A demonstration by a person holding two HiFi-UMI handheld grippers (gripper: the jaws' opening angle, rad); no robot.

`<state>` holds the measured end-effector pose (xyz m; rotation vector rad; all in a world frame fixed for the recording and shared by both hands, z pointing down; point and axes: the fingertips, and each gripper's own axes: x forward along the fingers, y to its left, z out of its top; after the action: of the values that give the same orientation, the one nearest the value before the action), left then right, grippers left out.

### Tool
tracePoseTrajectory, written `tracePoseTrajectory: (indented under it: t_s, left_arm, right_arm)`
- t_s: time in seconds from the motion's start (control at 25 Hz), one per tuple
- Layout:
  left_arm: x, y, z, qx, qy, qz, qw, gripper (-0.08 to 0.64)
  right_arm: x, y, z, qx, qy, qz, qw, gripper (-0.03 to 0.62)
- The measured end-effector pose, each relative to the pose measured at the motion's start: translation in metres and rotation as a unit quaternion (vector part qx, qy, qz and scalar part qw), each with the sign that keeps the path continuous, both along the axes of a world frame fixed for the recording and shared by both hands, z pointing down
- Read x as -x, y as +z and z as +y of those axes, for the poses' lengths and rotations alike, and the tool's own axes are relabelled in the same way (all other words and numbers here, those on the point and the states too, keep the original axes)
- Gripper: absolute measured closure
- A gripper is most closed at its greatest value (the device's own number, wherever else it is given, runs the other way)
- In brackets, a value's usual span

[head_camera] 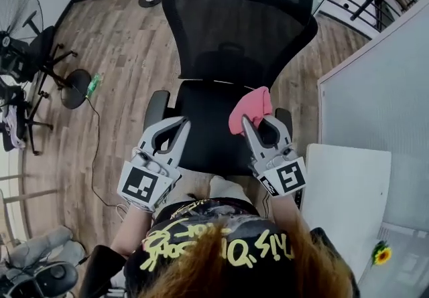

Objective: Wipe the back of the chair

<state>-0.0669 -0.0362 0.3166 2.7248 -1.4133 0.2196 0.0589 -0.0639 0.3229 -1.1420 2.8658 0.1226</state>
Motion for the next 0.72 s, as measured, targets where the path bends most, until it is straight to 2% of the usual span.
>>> tracePoseTrajectory:
  t_s: [0.12, 0.32, 0.48, 0.72]
  left_arm:
    - [0.011, 0.002, 0.013, 0.003, 0.024, -0.003, 0.9997, 0.571]
    - [0.033, 0.006, 0.042, 0.004, 0.045, -0.004, 0.9990, 0.571]
    - [0.036, 0.009, 0.069, -0.001, 0.070, 0.001, 0.9975, 0.571]
    - [0.034, 0.003, 0.098, -0.009, 0.072, 0.004, 0.9974, 0.571]
  right_arm:
    - [0.002, 0.000, 0.017, -0.004, 0.037, 0.009, 0.999, 0.531]
    - [0.007, 0.005, 0.061, 0.009, 0.083, -0.011, 0.996, 0.531]
    - [0.012, 0.013, 0.094, 0.014, 0.095, -0.008, 0.995, 0.531]
    - [0.010, 0.004, 0.128, 0.006, 0.106, -0.012, 0.994, 0.531]
